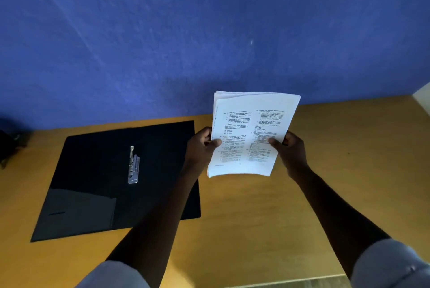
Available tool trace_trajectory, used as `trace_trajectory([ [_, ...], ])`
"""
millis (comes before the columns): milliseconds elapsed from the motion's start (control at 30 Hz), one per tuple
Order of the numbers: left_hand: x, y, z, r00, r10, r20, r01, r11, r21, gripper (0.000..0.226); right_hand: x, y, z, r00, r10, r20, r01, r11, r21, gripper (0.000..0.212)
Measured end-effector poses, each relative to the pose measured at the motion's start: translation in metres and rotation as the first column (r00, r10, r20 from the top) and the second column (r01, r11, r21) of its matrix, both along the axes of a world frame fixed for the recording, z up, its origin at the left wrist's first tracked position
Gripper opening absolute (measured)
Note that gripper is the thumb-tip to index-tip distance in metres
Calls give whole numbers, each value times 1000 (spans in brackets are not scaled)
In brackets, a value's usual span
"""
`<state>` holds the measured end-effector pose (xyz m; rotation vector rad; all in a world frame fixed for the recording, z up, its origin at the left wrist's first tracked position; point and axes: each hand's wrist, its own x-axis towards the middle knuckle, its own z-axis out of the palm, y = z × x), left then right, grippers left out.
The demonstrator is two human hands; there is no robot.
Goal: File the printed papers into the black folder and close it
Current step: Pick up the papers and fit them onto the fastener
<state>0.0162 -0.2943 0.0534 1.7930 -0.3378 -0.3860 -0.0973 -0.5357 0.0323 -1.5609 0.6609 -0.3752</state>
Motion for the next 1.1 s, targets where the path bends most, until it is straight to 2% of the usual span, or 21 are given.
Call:
trace_trajectory([
  [133, 0, 4, 0, 993, 82, 88, -87, 995, 50, 16, 1, 15, 14, 998, -49, 30, 52, 993, -109, 24],
  [367, -11, 16, -7, 966, 180, 187, -209, 967, 147, 17, -3, 33, 11, 996, -85, 20, 87, 981, -175, 28],
  [500, -14, 21, -12, 965, 183, 187, -217, 959, 181, 15, -4, 38, 8, 997, -74, 14, 75, 979, -189, 32],
  [767, -16, 22, -16, 960, 153, 236, -204, 957, 207, 19, -8, 36, 7, 999, -51, 6, 50, 963, -266, 25],
  [1100, -15, 19, -16, 959, 135, 250, -200, 946, 256, 13, -8, 33, 3, 999, -31, -21, 25, 969, -244, 25],
])
